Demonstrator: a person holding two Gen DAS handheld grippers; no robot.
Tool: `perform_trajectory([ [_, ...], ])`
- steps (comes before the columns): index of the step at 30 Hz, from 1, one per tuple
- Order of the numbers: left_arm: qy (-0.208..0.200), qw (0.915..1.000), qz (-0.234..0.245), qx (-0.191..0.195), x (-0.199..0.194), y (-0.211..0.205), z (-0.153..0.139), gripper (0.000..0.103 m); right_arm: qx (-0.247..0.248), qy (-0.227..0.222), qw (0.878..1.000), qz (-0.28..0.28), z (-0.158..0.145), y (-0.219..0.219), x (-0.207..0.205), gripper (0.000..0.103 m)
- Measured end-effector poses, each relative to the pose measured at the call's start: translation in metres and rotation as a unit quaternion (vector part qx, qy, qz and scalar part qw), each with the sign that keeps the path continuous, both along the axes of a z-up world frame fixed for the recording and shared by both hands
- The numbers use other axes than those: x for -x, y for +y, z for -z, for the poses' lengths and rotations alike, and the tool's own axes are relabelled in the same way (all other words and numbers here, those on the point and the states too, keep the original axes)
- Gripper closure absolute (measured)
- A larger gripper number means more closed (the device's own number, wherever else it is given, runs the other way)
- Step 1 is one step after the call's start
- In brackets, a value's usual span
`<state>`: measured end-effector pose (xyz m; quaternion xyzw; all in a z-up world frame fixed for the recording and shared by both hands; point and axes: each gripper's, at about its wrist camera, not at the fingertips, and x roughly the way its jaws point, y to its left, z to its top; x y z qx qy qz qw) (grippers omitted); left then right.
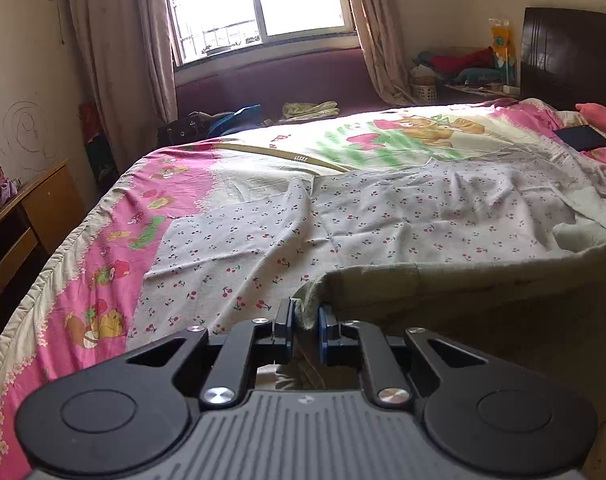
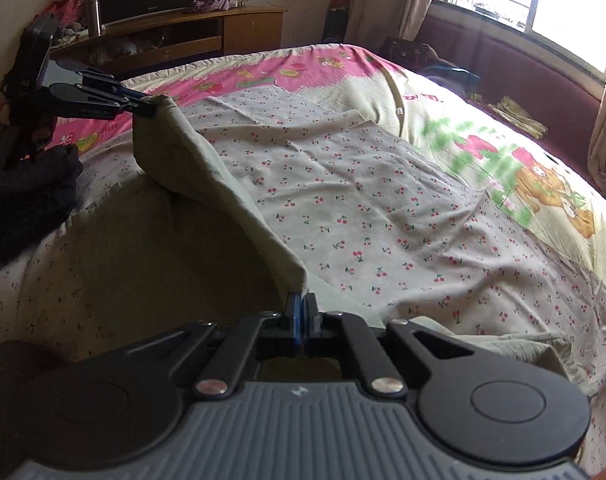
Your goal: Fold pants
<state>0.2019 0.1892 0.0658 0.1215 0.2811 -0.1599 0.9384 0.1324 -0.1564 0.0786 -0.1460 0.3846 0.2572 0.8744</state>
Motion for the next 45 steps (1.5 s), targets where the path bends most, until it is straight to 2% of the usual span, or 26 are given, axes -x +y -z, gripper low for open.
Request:
perform_trajectory([
  [2, 0.024, 0.9995, -0.006, 0.021, 0.03, 0.009, 0.016, 0.076, 0.005, 0.032, 0.999, 0.011, 0.025, 0.009, 0.04, 0.101],
  [4, 0.046, 0.9986, -0.015, 0.022, 0.05, 0.016, 0.032, 0.076, 0.008, 0.061, 0.998, 0.027, 0.05, 0.021, 0.071, 0.101],
  [6, 0.049, 0.9987, -0.016, 0.007, 0.067, 0.02, 0.044, 0.076, 0.027, 0.077, 0.996, 0.025, 0.069, 0.034, 0.094, 0.101],
  [10, 0.053, 0.9982, -0.025, -0.012, 0.086, 0.028, 0.065, 0.074, 0.095, 0.073, 0.993, 0.02, 0.096, 0.062, 0.111, 0.094],
  [12, 0.04, 0.997, -0.029, -0.059, 0.094, 0.028, 0.076, 0.074, 0.129, 0.062, 0.99, 0.017, 0.096, 0.076, 0.111, 0.092],
  [14, 0.032, 0.9955, -0.031, -0.083, 0.098, 0.029, 0.082, 0.074, 0.15, 0.039, 0.988, -0.004, 0.089, 0.09, 0.116, 0.093],
  [15, 0.032, 0.9955, -0.033, -0.083, 0.098, 0.03, 0.084, 0.073, 0.153, 0.027, 0.988, -0.021, 0.084, 0.098, 0.116, 0.09],
  [16, 0.031, 0.996, -0.035, -0.076, 0.099, 0.033, 0.085, 0.073, 0.157, 0.015, 0.987, -0.039, 0.08, 0.108, 0.116, 0.08],
  [17, 0.025, 0.9963, -0.035, -0.075, 0.1, 0.033, 0.085, 0.074, 0.157, 0.004, 0.986, -0.05, 0.078, 0.115, 0.115, 0.073],
  [18, 0.013, 0.9961, -0.033, -0.081, 0.102, 0.032, 0.085, 0.073, 0.154, -0.009, 0.986, -0.065, 0.077, 0.126, 0.112, 0.072],
  [20, -0.018, 0.9929, -0.017, -0.116, 0.108, 0.026, 0.088, 0.073, 0.148, -0.034, 0.985, -0.086, 0.08, 0.152, 0.102, 0.072],
  [24, -0.026, 0.987, 0.04, -0.153, 0.113, 0.016, 0.095, 0.069, 0.129, -0.071, 0.982, -0.122, 0.092, 0.211, 0.078, 0.072],
  [27, -0.056, 0.9772, 0.062, -0.195, 0.118, 0.009, 0.1, 0.064, 0.118, -0.095, 0.978, -0.147, 0.102, 0.252, 0.062, 0.072],
  [31, -0.074, 0.9702, 0.077, -0.217, 0.112, 0.001, 0.106, 0.061, 0.135, -0.132, 0.972, -0.139, 0.115, 0.282, 0.04, 0.074],
  [32, -0.074, 0.9689, 0.074, -0.224, 0.11, 0.0, 0.107, 0.061, 0.137, -0.127, 0.973, -0.135, 0.117, 0.286, 0.034, 0.08],
  [34, -0.073, 0.9723, 0.059, -0.214, 0.109, 0.004, 0.105, 0.07, 0.117, -0.115, 0.978, -0.128, 0.111, 0.29, 0.029, 0.099],
  [37, -0.091, 0.9783, 0.022, -0.185, 0.116, 0.019, 0.091, 0.077, 0.087, -0.126, 0.979, -0.135, 0.095, 0.288, 0.041, 0.1],
  [39, -0.094, 0.9806, 0.007, -0.172, 0.119, 0.028, 0.087, 0.078, 0.075, -0.135, 0.977, -0.149, 0.093, 0.292, 0.052, 0.1],
  [41, -0.065, 0.9821, 0.014, -0.176, 0.115, 0.031, 0.093, 0.078, 0.073, -0.12, 0.977, -0.157, 0.105, 0.303, 0.051, 0.097],
  [43, -0.016, 0.9819, 0.015, -0.188, 0.107, 0.031, 0.107, 0.076, 0.068, -0.077, 0.984, -0.144, 0.12, 0.306, 0.041, 0.094],
  [45, -0.027, 0.9798, 0.015, -0.198, 0.113, 0.027, 0.109, 0.074, 0.078, -0.07, 0.986, -0.129, 0.125, 0.302, 0.039, 0.092],
])
